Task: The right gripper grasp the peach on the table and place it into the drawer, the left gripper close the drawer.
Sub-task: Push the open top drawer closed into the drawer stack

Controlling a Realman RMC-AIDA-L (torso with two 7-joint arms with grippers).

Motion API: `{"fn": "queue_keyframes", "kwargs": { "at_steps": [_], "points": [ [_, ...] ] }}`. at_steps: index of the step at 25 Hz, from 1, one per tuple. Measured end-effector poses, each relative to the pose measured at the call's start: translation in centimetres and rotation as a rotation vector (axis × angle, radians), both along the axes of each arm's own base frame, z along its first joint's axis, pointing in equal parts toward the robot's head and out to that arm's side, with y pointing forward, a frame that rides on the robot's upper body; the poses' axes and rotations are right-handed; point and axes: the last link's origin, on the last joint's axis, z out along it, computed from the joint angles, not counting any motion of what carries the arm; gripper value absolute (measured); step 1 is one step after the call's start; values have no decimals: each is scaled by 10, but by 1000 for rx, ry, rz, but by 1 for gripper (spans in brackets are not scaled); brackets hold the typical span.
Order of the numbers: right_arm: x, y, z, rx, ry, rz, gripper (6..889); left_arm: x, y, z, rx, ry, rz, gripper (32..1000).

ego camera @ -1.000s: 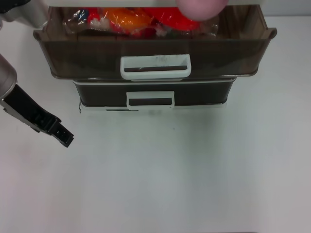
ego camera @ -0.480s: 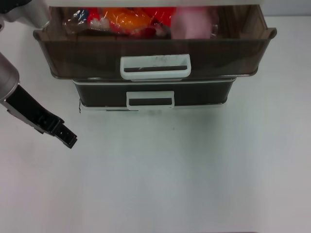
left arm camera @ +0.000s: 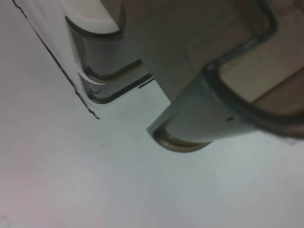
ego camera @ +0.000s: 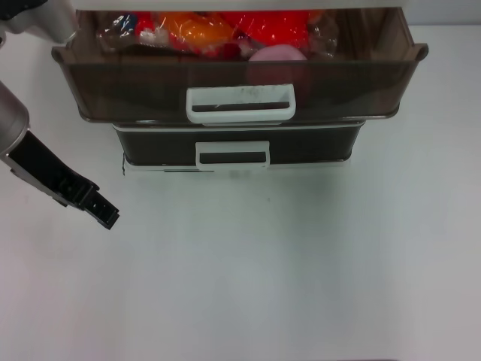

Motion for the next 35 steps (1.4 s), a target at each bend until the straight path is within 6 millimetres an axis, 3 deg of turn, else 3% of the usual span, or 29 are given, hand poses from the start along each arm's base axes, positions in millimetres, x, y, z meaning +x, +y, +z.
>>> {"fn": "queue_keyframes", "kwargs": {
  "at_steps": [4,15,21,25,29,32,35],
  "points": [
    [0,0,0,0,0,-1,872,0,0,0,0,0,0,814],
    [3,-2,2,10,-5,-5,876,3,-1,4,10,0,-15,813],
    [14,-20,42,126,-107,-33,868,7,-3,7,20,3,-36,813],
    [42,-37,75,236,-185,-137,868,8,-5,7,15,-1,-41,813],
    [77,-44,95,289,-253,-268,868,6,-10,8,17,-25,-35,813],
    [109,-45,98,300,-333,-375,867,4,-13,10,24,-27,-33,813],
    [141,-42,87,261,-396,-440,867,0,-15,9,23,-26,-24,813]
  ]
}}
